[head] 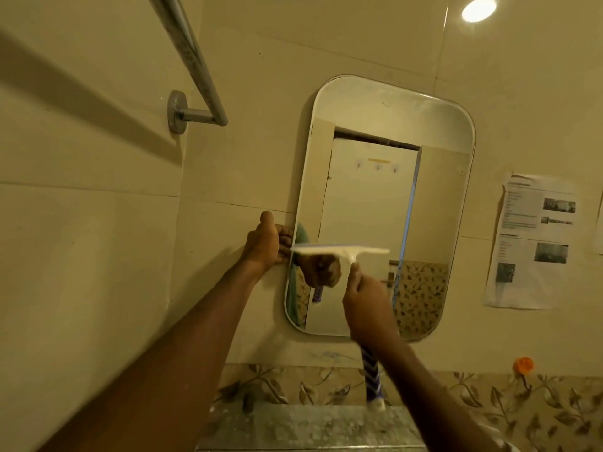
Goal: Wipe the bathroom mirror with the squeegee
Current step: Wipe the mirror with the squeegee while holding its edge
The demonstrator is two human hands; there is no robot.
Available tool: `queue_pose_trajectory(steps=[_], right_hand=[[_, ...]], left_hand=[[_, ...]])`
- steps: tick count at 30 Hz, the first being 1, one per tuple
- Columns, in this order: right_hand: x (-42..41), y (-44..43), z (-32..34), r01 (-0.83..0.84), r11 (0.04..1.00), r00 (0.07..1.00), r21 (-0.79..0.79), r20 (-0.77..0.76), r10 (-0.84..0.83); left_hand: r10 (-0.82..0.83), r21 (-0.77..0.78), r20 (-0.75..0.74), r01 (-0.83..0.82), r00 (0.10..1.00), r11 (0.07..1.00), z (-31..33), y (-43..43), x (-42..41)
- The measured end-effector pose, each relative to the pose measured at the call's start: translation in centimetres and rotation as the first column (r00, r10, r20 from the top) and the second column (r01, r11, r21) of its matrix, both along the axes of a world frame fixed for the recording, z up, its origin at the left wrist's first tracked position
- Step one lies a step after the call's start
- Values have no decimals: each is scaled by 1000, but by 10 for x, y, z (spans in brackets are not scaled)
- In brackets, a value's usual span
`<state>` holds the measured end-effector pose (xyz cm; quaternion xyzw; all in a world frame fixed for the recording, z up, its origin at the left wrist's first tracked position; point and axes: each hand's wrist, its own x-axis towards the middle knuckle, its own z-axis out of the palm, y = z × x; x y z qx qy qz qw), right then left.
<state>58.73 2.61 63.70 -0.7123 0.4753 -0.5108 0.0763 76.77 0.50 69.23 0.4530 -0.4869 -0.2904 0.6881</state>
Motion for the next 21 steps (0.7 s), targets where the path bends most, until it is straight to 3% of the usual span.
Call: queue_pose_trajectory(steps=[4, 7, 11, 14, 21], right_hand=[[0, 11, -52, 15, 992, 999, 125, -36, -10], [-5, 18, -44, -11, 985, 1000, 172, -9, 12], [-6, 9, 18, -21, 998, 993, -59, 117, 28], [-4, 1, 36, -11, 995, 993, -103, 116, 23], [7, 5, -65, 20, 998, 996, 61, 87, -25]], left_hand=[[1, 10, 11, -2, 1000, 1000, 0, 0, -2], [17, 13, 37, -17, 999, 1000, 0, 2, -1], [37, 8, 59, -38, 998, 999, 1, 1, 1], [39, -3, 60, -39, 997, 999, -2, -1, 0], [70, -23, 49, -69, 996, 997, -4, 0, -5]])
